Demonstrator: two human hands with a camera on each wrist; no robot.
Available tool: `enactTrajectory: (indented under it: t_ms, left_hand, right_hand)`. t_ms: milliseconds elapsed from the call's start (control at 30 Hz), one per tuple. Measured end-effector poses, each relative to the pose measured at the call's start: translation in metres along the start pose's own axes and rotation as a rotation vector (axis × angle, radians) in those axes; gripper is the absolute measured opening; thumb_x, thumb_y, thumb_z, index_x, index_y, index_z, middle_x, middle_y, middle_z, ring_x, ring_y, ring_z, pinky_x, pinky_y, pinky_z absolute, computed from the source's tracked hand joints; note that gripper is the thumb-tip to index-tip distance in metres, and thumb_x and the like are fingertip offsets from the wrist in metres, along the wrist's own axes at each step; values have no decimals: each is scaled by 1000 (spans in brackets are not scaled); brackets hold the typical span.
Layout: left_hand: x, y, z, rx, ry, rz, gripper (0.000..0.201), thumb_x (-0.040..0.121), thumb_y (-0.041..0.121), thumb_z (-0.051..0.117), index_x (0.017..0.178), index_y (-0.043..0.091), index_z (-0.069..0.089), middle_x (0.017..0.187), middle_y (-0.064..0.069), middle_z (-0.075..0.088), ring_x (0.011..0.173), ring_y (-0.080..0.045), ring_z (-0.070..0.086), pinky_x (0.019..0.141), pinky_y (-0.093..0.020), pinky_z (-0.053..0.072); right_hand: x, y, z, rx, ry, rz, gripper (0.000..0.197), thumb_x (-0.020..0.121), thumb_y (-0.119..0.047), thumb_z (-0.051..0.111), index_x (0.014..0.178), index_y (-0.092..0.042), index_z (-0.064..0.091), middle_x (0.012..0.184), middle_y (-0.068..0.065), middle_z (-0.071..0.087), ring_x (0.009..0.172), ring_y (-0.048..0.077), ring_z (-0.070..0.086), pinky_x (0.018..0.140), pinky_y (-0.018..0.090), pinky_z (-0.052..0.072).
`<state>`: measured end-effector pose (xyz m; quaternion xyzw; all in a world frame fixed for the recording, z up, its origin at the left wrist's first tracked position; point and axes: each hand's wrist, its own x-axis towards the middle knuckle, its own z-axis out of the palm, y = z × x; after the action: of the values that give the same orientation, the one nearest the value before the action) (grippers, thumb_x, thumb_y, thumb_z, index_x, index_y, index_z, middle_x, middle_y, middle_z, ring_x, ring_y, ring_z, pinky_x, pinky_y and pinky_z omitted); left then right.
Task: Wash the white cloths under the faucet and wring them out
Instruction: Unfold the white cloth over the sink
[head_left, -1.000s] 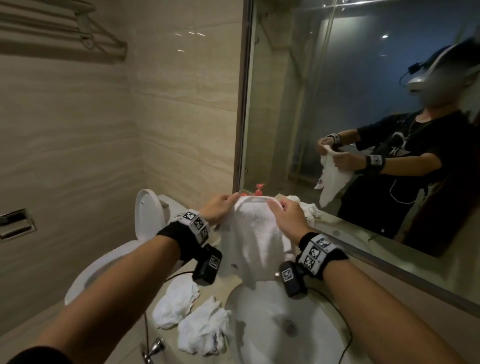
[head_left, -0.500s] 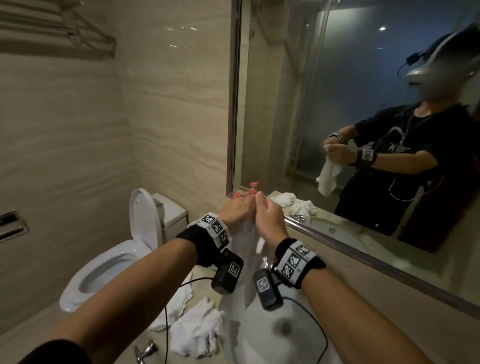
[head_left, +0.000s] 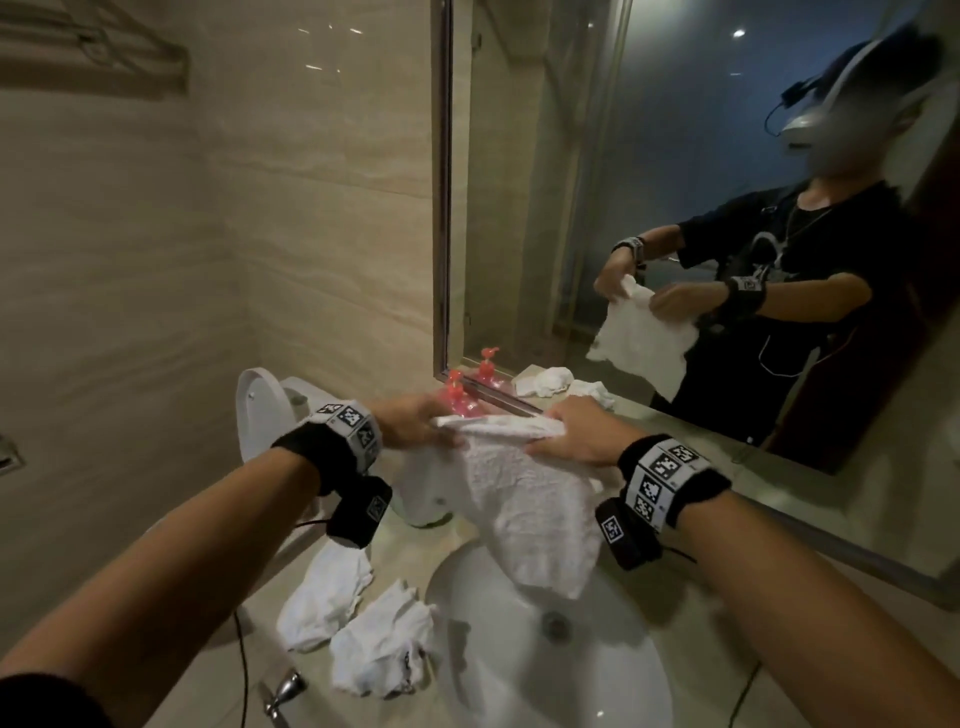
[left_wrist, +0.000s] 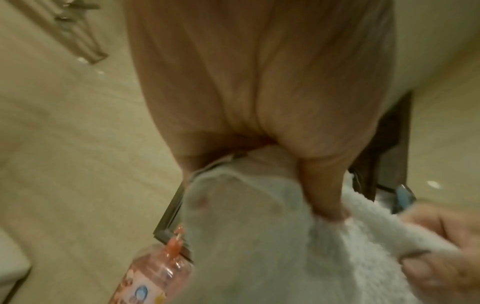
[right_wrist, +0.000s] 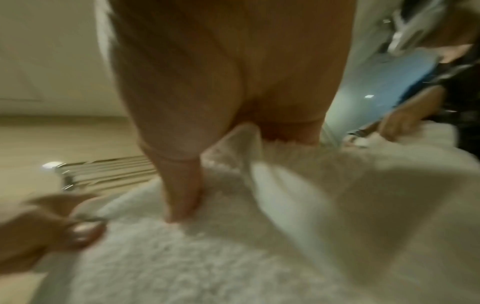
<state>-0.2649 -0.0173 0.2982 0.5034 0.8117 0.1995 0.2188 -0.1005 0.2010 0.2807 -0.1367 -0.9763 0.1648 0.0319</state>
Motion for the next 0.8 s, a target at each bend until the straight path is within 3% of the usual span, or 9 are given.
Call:
enactTrajectory:
  t_ms: [67, 200, 300, 367, 500, 567, 633, 733, 800]
  left_hand:
    - [1, -2, 1, -245, 102, -5, 17, 90, 44, 65, 94, 28, 68, 95, 0, 68, 91, -21, 63, 89, -39, 51]
    - [14, 18, 20, -721, 238, -56, 42, 96, 50, 53, 109, 13, 68, 96, -9, 70, 82, -24, 67, 75, -34, 56]
    - [33, 43, 31, -892, 281, -158, 67, 96, 63, 42, 111, 2, 67, 105, -18, 71, 93, -33, 69, 86, -43, 56]
    - [40, 58, 39, -943, 269, -144, 64, 98, 58, 38, 104, 1, 65, 98, -19, 68, 86, -34, 66, 82, -45, 53]
    - [37, 66, 48, -756, 312, -73, 56, 100, 53, 36, 102, 8, 70, 83, -6, 71, 72, -17, 71, 64, -25, 55]
    - [37, 66, 46, -814, 386, -93, 52, 103, 47, 36, 99, 6, 67, 88, -9, 68, 76, -19, 68, 68, -33, 57]
    - [34, 65, 45, -840, 388, -110, 42, 104, 41, 38, 94, 10, 64, 95, -14, 68, 89, -27, 67, 82, -42, 57]
    - [23, 64, 46, -948, 224, -80, 34, 98, 40, 52, 97, 9, 65, 105, -24, 69, 95, -36, 67, 94, -54, 51]
    - [16, 56, 41, -783, 153, -4, 29, 91, 34, 64, 106, 9, 64, 111, -19, 68, 101, -33, 67, 97, -52, 52]
  right_hand:
    - [-7, 12, 6, 307, 45, 106, 34, 85, -52, 75, 83, -18, 68, 79, -4, 67, 73, 13, 62, 64, 27, 45]
    - [-7, -7, 33, 880, 401, 197, 21, 96, -33, 68, 98, -12, 70, 90, 2, 71, 88, 21, 67, 71, 28, 52]
    - [4, -59, 56, 915, 467, 206, 33, 99, -50, 56, 103, -19, 63, 79, -7, 72, 72, 5, 70, 54, 17, 50]
    - [11, -76, 52, 909, 522, 232, 46, 101, -57, 47, 97, -15, 65, 68, -7, 70, 60, 3, 67, 46, 12, 45]
    - [18, -63, 32, 897, 562, 431, 62, 101, -63, 38, 106, -8, 67, 92, -2, 65, 86, 17, 63, 75, 26, 52]
    - [19, -68, 43, 877, 541, 345, 59, 99, -67, 38, 100, -15, 66, 75, -9, 66, 72, 9, 65, 63, 22, 51]
    - [19, -71, 54, 812, 554, 277, 59, 97, -69, 37, 95, -17, 64, 67, -12, 64, 70, 8, 65, 54, 19, 44]
    - [22, -59, 44, 737, 528, 347, 64, 99, -68, 36, 95, -12, 67, 84, -5, 66, 83, 17, 64, 64, 26, 43]
    - [21, -47, 35, 677, 473, 342, 58, 99, -65, 41, 100, -13, 66, 90, -5, 65, 89, 17, 61, 69, 27, 42]
